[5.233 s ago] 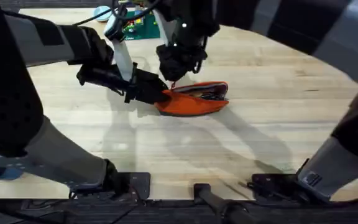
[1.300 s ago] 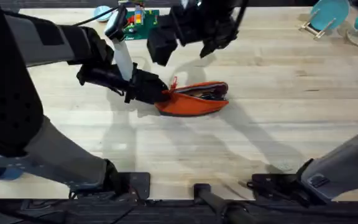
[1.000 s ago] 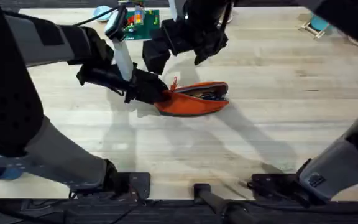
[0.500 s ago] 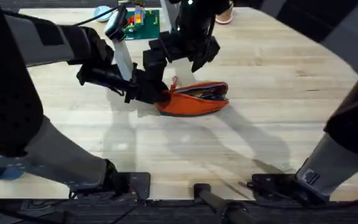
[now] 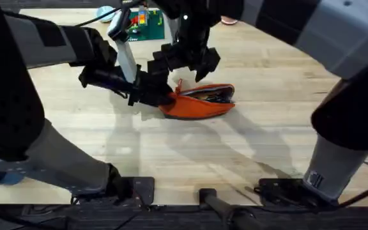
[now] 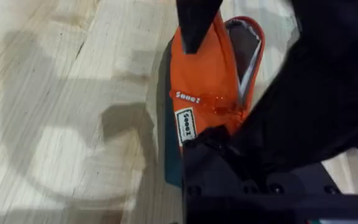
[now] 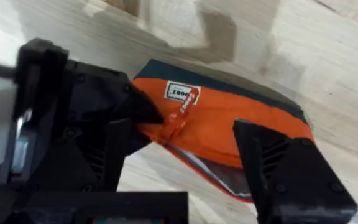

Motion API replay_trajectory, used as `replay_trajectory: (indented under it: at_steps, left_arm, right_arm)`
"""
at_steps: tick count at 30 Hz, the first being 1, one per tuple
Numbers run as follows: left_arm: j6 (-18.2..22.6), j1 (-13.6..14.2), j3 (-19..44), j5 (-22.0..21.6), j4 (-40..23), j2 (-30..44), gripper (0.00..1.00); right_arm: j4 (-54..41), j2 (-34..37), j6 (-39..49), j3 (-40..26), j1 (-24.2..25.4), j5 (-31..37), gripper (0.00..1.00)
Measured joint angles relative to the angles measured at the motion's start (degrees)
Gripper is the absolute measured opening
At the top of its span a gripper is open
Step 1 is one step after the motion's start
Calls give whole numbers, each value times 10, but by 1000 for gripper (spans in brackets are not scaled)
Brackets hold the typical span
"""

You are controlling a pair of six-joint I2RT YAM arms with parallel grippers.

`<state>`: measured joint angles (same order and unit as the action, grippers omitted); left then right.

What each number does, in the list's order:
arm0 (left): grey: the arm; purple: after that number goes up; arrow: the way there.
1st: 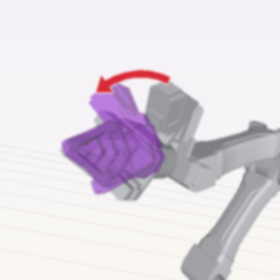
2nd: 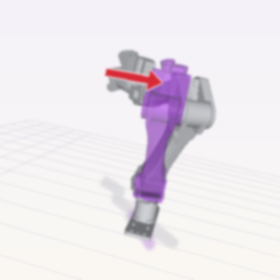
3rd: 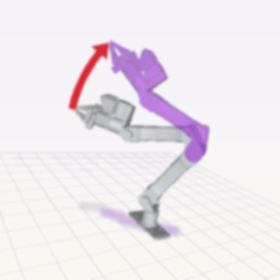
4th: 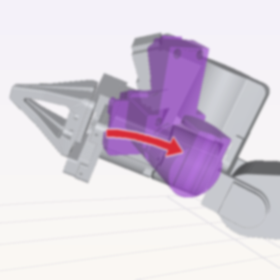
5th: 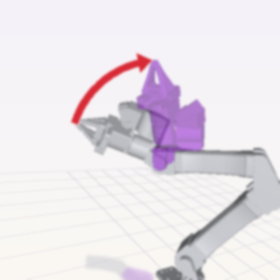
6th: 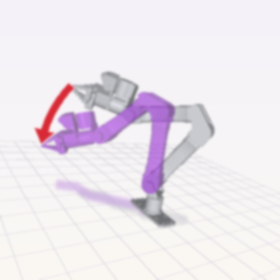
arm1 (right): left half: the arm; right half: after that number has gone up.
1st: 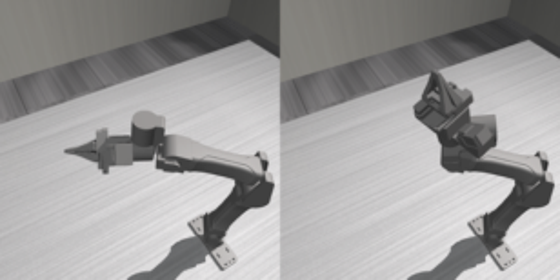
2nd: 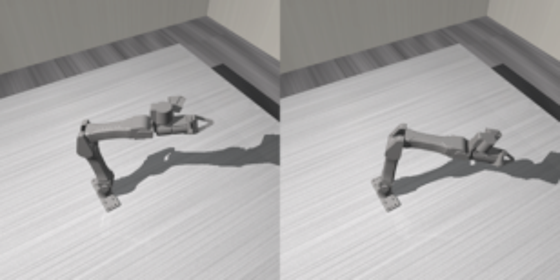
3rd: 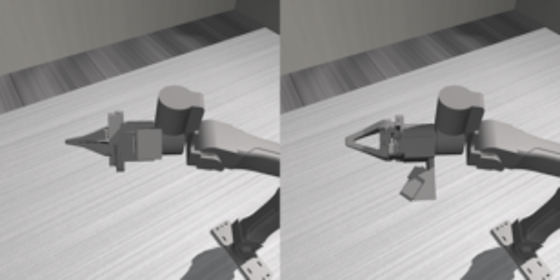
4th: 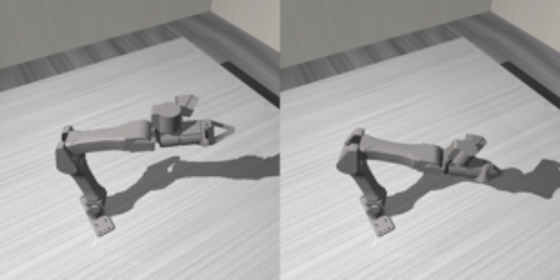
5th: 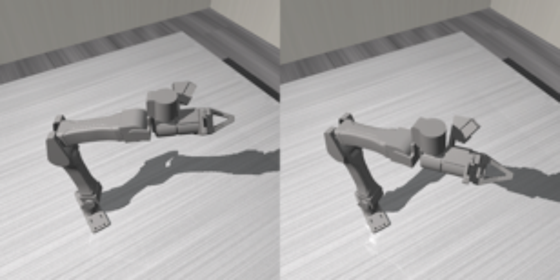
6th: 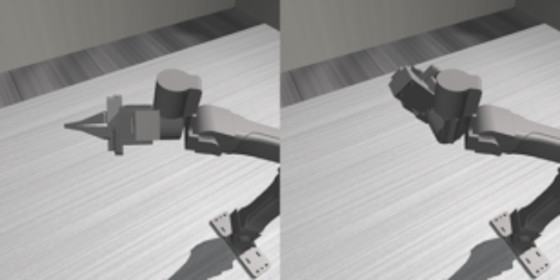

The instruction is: Unzip the bag, pick up the pens from the table one at a time and place them inside, then zip the bag closed.

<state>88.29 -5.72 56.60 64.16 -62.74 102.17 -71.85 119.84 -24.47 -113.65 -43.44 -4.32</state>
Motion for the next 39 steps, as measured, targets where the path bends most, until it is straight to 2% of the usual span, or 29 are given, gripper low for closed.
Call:
replay_trajectory:
  at_steps: [6, 10, 12, 15, 19, 26, 39]
  left_arm:
    - [0, 0, 0, -4, 0, 0, 43]
    - [0, 0, 0, -4, 0, 0, 43]
    - [0, 0, 0, -4, 0, 0, 43]
    - [0, 0, 0, -4, 0, 0, 43]
    - [0, 0, 0, -4, 0, 0, 43]
    - [0, 0, 0, -4, 0, 0, 43]
    - [0, 0, 0, -4, 0, 0, 43]
  right_arm:
    - [1, 9, 0, 0, 0, -2, 958]
    - [1, 9, 0, 0, 0, -7, 879]
    - [1, 10, -1, 0, 0, -7, 771]
    - [1, 13, -4, 0, 0, -7, 547]
    - [0, 14, -5, 0, 0, -7, 408]
    - [0, 14, -7, 0, 0, -7, 52]
    - [0, 14, -6, 0, 2, -30, 33]
